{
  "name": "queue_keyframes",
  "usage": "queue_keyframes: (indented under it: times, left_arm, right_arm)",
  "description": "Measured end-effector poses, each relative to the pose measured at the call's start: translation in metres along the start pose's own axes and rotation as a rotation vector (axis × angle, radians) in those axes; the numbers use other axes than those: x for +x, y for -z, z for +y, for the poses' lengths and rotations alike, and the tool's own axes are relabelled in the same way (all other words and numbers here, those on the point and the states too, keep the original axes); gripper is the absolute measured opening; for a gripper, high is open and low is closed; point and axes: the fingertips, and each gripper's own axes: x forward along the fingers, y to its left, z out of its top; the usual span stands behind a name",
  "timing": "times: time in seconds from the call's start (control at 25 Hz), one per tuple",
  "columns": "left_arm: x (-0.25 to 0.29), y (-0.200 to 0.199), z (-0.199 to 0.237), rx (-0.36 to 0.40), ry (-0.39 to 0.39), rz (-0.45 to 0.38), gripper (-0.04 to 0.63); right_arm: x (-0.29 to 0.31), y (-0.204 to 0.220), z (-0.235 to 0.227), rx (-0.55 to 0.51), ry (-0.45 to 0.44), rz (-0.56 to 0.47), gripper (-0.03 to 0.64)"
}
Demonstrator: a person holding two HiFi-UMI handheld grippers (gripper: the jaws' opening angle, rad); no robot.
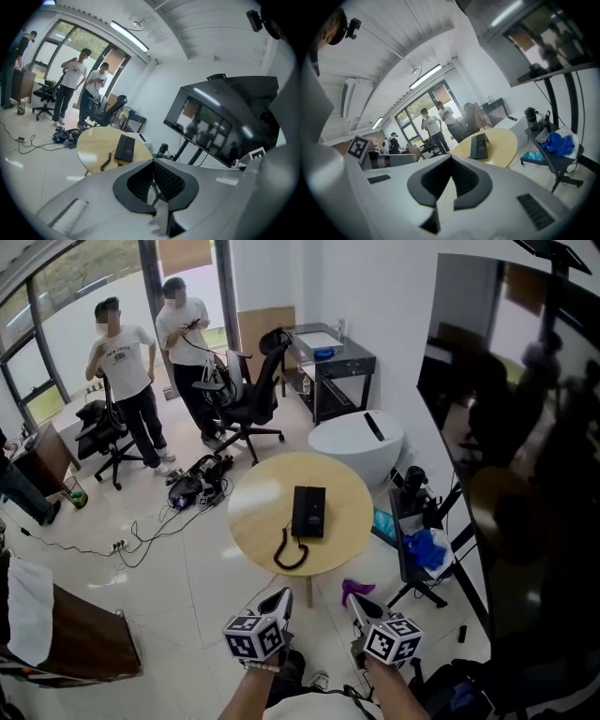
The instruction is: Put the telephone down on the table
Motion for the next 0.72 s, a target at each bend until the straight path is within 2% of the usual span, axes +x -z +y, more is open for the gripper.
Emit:
queue_keyframes:
  times: [0.32, 0.72]
  left_arm:
    - [0.004, -0.008, -0.016, 0.033, 0.034, -0.003, 0.000]
    - [0.022, -0.031, -0.018, 0.031, 0.085, 0.011, 0.000]
  right_arm:
    - [-0.002, -0.016, 0.007, -0.038, -0.003, -0.038, 0.005]
    - [0.000, -0.037, -0.001, -0.026, 0.055, -0.063, 0.005]
